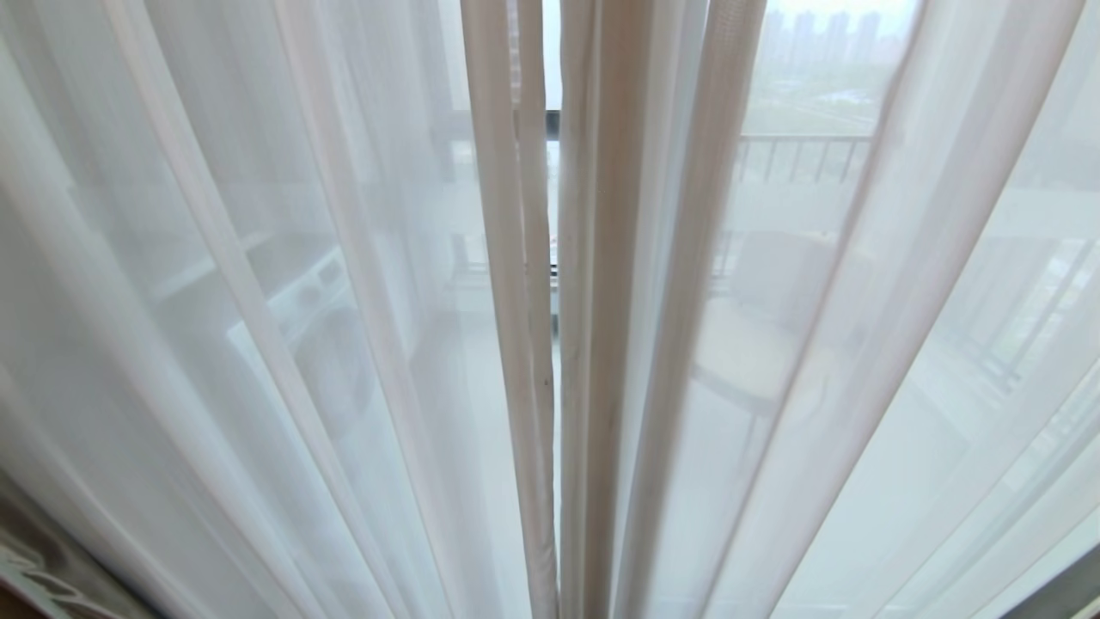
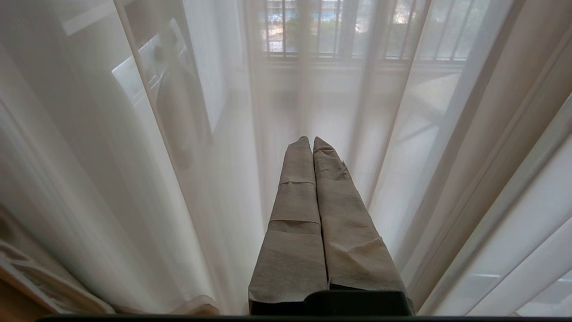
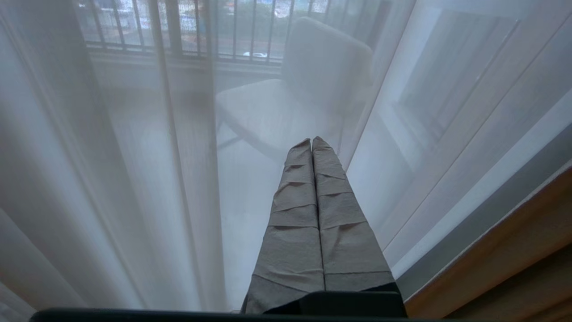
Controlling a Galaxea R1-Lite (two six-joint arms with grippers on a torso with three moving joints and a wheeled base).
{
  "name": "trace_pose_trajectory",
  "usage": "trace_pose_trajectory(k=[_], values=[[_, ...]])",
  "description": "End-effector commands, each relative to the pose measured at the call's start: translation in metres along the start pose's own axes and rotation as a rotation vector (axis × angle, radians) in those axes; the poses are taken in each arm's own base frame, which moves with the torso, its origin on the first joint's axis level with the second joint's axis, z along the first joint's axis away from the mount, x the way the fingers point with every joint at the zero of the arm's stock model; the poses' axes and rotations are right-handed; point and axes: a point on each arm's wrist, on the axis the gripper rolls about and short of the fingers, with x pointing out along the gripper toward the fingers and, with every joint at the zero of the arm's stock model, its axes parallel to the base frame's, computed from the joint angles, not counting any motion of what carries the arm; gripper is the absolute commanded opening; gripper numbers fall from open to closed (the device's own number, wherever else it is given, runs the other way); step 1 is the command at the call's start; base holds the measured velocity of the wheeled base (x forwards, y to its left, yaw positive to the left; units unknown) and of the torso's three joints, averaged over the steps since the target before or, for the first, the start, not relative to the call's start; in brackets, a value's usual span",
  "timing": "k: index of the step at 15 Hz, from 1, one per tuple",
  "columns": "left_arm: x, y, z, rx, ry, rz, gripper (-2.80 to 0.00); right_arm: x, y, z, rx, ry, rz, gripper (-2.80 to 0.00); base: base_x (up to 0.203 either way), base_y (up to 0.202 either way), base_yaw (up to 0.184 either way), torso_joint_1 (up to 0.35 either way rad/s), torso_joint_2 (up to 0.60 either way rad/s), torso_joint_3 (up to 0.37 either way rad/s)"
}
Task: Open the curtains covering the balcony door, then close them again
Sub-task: Pull the outer curtains open on both sides
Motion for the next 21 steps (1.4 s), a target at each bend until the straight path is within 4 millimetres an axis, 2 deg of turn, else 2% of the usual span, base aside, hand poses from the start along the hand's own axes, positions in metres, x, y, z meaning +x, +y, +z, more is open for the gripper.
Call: trace_pose_trajectory(k=[1, 5, 9, 12, 15, 18, 21], values=[[0.000, 0.000, 0.000, 0.000, 0.000, 0.000, -2.80, -0.006, 0.000, -0.010, 0.016, 0.007, 0.000, -2.80, 0.000, 0.000, 0.000, 0.000, 0.00, 0.000], [0.000, 0.000, 0.000, 0.000, 0.000, 0.000, -2.80, -0.026, 0.002, -0.032, 0.036, -0.038, 0.066, -2.80, 0.000, 0.000, 0.000, 0.000, 0.00, 0.000], [0.000, 0.000, 0.000, 0.000, 0.000, 0.000, -2.80, -0.051, 0.003, -0.064, 0.042, -0.070, 0.173, -2.80, 0.000, 0.000, 0.000, 0.000, 0.00, 0.000], [0.000, 0.000, 0.000, 0.000, 0.000, 0.000, -2.80, -0.051, 0.006, -0.091, 0.058, -0.023, 0.206, -2.80, 0.000, 0.000, 0.000, 0.000, 0.00, 0.000], [0.000, 0.000, 0.000, 0.000, 0.000, 0.000, -2.80, -0.054, 0.007, -0.101, 0.084, 0.006, 0.216, -2.80, 0.000, 0.000, 0.000, 0.000, 0.00, 0.000], [0.000, 0.000, 0.000, 0.000, -0.002, 0.000, -2.80, -0.069, 0.006, -0.115, 0.088, -0.053, 0.224, -2.80, 0.000, 0.000, 0.000, 0.000, 0.00, 0.000], [0.000, 0.000, 0.000, 0.000, -0.002, 0.000, -2.80, -0.070, 0.007, -0.118, 0.106, -0.054, 0.229, -2.80, 0.000, 0.000, 0.000, 0.000, 0.00, 0.000]])
